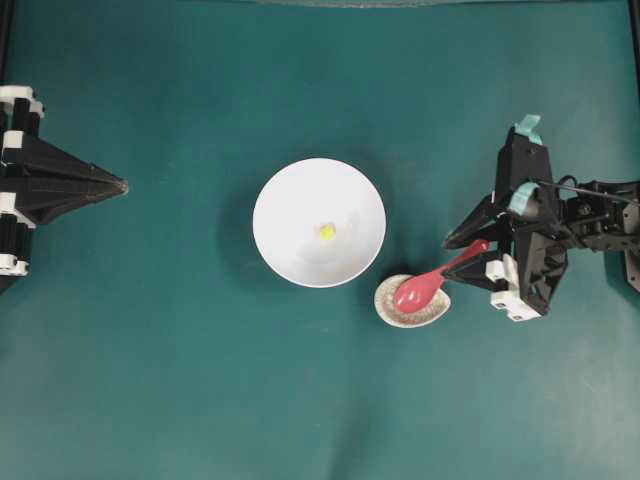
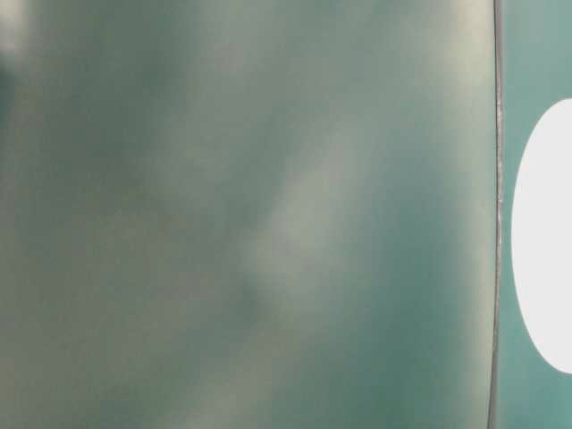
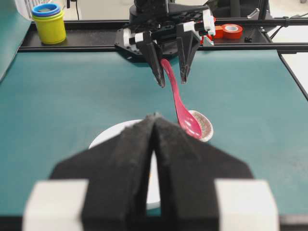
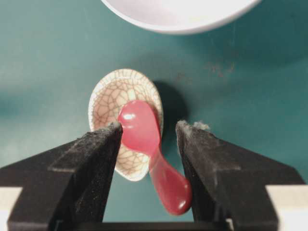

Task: Scoop the yellow hexagonal prism block from the bowl with a spoon using the right arm.
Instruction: 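Open the right gripper and pull back from the spoon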

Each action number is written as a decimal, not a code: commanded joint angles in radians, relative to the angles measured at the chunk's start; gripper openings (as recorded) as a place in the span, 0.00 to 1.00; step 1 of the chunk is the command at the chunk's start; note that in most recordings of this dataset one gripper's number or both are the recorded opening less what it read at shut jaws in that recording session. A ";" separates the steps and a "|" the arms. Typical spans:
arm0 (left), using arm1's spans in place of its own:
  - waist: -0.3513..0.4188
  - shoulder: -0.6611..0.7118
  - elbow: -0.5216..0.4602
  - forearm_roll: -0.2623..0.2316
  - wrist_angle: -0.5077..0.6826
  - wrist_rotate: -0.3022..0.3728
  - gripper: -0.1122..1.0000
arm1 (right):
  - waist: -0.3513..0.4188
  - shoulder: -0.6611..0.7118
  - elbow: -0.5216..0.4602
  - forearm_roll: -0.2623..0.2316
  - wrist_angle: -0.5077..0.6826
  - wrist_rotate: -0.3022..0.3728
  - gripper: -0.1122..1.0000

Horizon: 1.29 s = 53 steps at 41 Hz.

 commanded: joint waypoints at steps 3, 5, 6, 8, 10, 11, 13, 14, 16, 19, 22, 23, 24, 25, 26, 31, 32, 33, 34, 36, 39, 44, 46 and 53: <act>-0.002 0.009 -0.017 0.003 -0.005 0.000 0.09 | 0.003 -0.026 -0.005 -0.077 -0.006 -0.003 0.59; 0.000 0.009 -0.017 0.003 -0.005 0.000 0.09 | 0.003 -0.028 -0.005 -0.092 -0.005 -0.003 0.59; 0.000 0.009 -0.017 0.003 -0.005 0.000 0.09 | 0.002 -0.028 -0.005 -0.098 -0.005 -0.003 0.59; 0.000 0.008 -0.017 0.003 -0.005 0.000 0.09 | 0.002 -0.028 -0.005 -0.106 -0.005 -0.003 0.59; 0.000 0.009 -0.017 0.003 -0.005 0.000 0.09 | 0.003 -0.028 -0.006 -0.109 -0.006 -0.003 0.59; 0.000 0.009 -0.017 0.003 -0.005 0.000 0.09 | 0.003 -0.028 -0.005 -0.110 -0.009 -0.003 0.59; -0.002 0.009 -0.017 0.003 -0.005 0.000 0.09 | 0.003 -0.028 -0.006 -0.114 -0.009 -0.003 0.59; -0.002 0.009 -0.017 0.003 -0.005 0.000 0.09 | 0.002 -0.028 -0.005 -0.114 -0.009 -0.003 0.59; 0.000 0.009 -0.017 0.003 -0.005 0.000 0.09 | 0.003 -0.028 -0.005 -0.115 -0.011 -0.003 0.59; 0.000 0.009 -0.017 0.003 -0.005 0.000 0.09 | 0.003 -0.028 -0.005 -0.115 -0.018 -0.003 0.59; -0.002 0.009 -0.017 0.003 -0.005 0.000 0.09 | 0.003 -0.028 -0.003 -0.115 -0.037 -0.003 0.59; 0.000 0.009 -0.017 0.003 -0.005 0.000 0.09 | 0.003 -0.028 -0.003 -0.115 -0.041 -0.003 0.59; -0.002 0.009 -0.017 0.003 -0.003 0.000 0.09 | 0.005 -0.028 -0.002 -0.115 -0.051 -0.003 0.59; -0.002 0.009 -0.017 0.003 -0.003 0.000 0.09 | 0.005 -0.028 -0.002 -0.117 -0.057 -0.003 0.59; -0.002 0.009 -0.015 0.003 -0.005 0.000 0.09 | 0.006 -0.028 -0.002 -0.118 -0.063 -0.003 0.59; 0.000 0.009 -0.015 0.003 -0.003 0.000 0.09 | 0.023 -0.028 0.014 -0.127 -0.132 -0.003 0.59; -0.002 0.009 -0.015 0.003 -0.003 0.000 0.09 | 0.029 -0.028 0.018 -0.127 -0.147 -0.003 0.59; -0.002 0.009 -0.015 0.003 -0.003 0.000 0.09 | 0.034 -0.028 0.026 -0.127 -0.172 -0.003 0.59; -0.002 0.009 -0.015 0.003 -0.003 0.000 0.09 | 0.041 -0.028 0.035 -0.126 -0.199 -0.003 0.59; 0.000 0.009 -0.015 0.003 -0.003 0.000 0.09 | 0.054 -0.026 0.052 -0.126 -0.252 -0.003 0.59; -0.002 0.009 -0.015 0.003 -0.002 0.000 0.09 | 0.069 -0.023 0.078 -0.123 -0.328 -0.003 0.59; 0.000 0.009 -0.014 0.003 -0.002 -0.002 0.09 | 0.091 -0.002 0.123 -0.112 -0.449 -0.003 0.59; -0.002 0.009 -0.014 0.003 -0.002 0.000 0.09 | 0.100 0.011 0.135 -0.104 -0.486 -0.003 0.59; 0.000 0.009 -0.011 0.003 0.000 0.000 0.09 | 0.132 0.080 0.170 -0.077 -0.591 -0.003 0.59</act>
